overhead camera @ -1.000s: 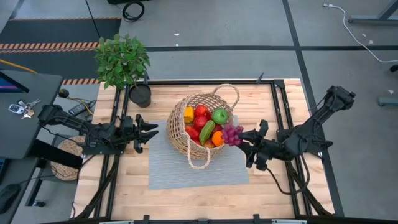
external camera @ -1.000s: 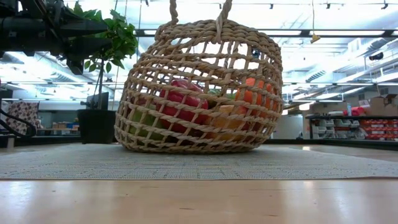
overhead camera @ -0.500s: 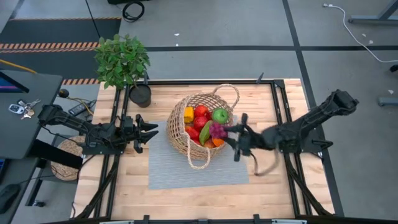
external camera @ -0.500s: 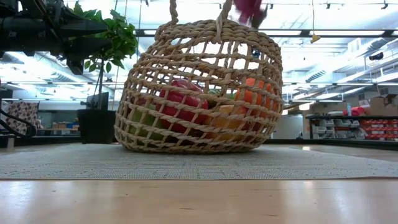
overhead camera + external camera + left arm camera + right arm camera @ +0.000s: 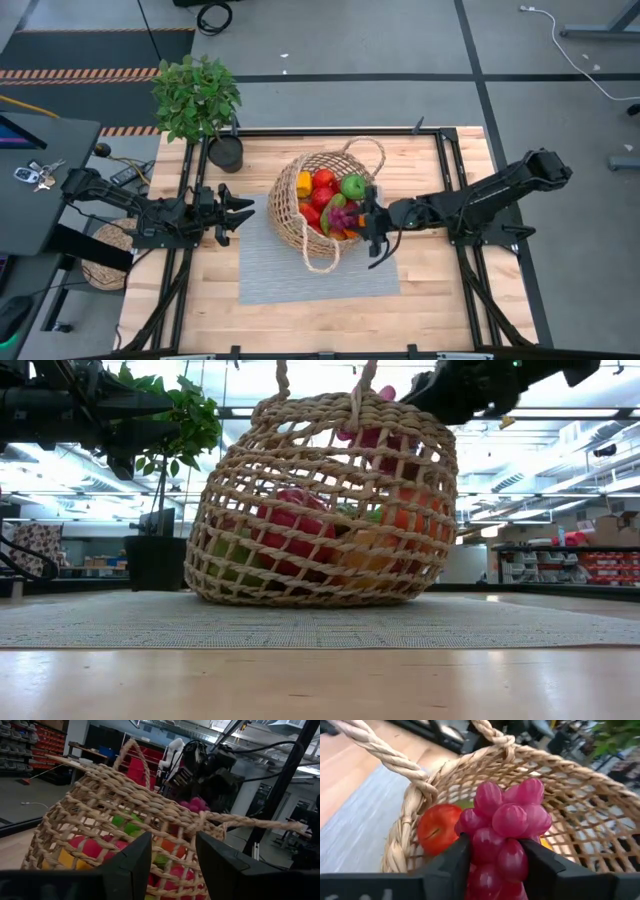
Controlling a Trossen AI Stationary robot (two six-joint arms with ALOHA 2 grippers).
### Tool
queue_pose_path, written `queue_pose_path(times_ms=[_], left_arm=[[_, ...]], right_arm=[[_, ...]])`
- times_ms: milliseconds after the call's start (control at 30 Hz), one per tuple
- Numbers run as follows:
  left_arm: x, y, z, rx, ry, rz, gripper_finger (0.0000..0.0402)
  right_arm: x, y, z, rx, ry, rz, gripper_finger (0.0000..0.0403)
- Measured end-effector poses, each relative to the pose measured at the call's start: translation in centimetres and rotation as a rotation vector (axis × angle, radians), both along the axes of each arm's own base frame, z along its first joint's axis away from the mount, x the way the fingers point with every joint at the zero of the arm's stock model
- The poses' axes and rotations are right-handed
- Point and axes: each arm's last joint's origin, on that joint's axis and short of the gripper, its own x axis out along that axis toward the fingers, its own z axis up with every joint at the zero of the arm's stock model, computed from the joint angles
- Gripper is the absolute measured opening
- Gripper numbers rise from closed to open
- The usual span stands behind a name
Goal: Build produce basket
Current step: Put the red grapes into the brown basket, then return to Home Position
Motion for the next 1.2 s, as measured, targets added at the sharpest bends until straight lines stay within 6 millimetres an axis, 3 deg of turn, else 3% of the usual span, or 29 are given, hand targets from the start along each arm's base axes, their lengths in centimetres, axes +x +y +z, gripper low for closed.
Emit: queue_pose_path(times_ms=[200, 500, 900, 1033, 1200], left_arm=[[0.0, 0.0, 0.0, -0.001, -0.001, 0.0, 0.016], [0.0, 0.0, 0.0, 0.0, 0.0, 0.0, 0.016], [0.0, 0.0, 0.0, 0.0, 0.0, 0.0, 0.016], [0.0, 0.0, 0.0, 0.0, 0.0, 0.0, 0.016], [0.0, 0.0, 0.0, -0.001, -0.001, 0.0, 0.016]], right_arm=[[-0.6, 0.2, 0.3, -0.02, 0.011, -0.026, 0.0227], [-2.7, 1.3, 4.4, -0.001, -0.15, -0.025, 0.0312], [-8.7, 3.4, 8.2, 0.106, -0.288, 0.069, 0.031], [-10.4, 3.2, 7.5, 0.134, -0.315, 0.107, 0.031], [-11.9, 2.6, 5.4, 0.179, -0.317, 0.172, 0.031]])
